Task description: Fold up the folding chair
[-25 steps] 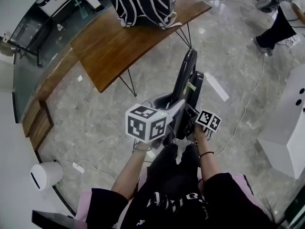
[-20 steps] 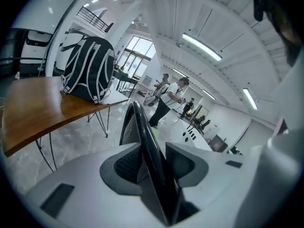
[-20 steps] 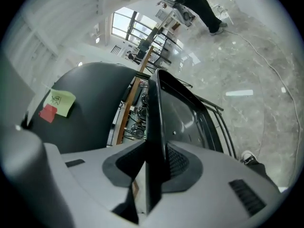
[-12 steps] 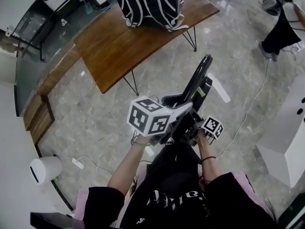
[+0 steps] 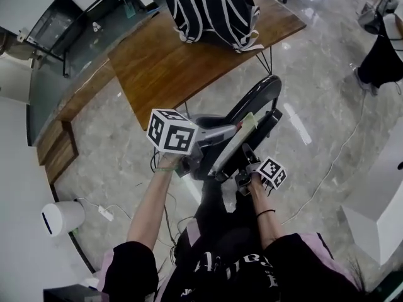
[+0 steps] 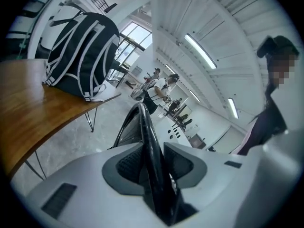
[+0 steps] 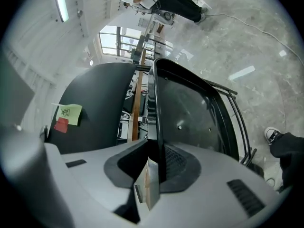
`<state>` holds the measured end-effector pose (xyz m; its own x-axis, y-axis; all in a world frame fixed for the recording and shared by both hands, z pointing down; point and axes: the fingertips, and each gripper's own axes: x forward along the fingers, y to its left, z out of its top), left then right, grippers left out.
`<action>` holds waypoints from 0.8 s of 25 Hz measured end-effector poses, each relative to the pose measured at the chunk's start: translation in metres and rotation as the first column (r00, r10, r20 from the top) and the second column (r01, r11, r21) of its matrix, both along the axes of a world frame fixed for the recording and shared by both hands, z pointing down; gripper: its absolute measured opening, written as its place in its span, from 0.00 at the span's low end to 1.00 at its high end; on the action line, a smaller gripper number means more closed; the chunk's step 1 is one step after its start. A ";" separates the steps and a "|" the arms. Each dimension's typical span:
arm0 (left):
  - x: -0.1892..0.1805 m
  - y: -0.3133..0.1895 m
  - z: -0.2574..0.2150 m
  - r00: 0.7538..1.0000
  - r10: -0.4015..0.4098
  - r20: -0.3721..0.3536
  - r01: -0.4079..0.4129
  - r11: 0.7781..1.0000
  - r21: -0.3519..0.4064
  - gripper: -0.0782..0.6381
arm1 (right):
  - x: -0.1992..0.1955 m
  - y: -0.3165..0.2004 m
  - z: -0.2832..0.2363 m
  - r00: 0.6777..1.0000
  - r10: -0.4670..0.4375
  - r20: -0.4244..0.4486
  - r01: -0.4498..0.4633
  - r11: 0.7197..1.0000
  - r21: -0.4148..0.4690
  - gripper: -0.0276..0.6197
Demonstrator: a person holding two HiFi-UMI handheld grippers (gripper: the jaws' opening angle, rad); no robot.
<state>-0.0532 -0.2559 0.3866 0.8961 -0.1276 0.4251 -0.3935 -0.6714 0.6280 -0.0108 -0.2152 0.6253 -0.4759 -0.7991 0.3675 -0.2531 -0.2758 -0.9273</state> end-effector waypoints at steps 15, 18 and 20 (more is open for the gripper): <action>-0.087 -0.064 0.015 0.991 0.007 -0.130 -0.021 0.994 -0.109 0.28 | -0.079 -0.060 0.014 0.990 0.051 -0.131 -0.059 0.997 -0.058 0.17; -0.092 -0.067 0.012 0.979 0.029 -0.204 -0.061 0.987 -0.151 0.26 | -0.091 -0.071 0.015 0.989 0.059 -0.138 -0.068 0.996 -0.065 0.17; -0.098 -0.075 0.014 0.978 0.044 -0.205 -0.076 0.986 -0.149 0.26 | -0.097 -0.078 0.016 0.988 0.069 -0.135 -0.079 0.995 -0.066 0.16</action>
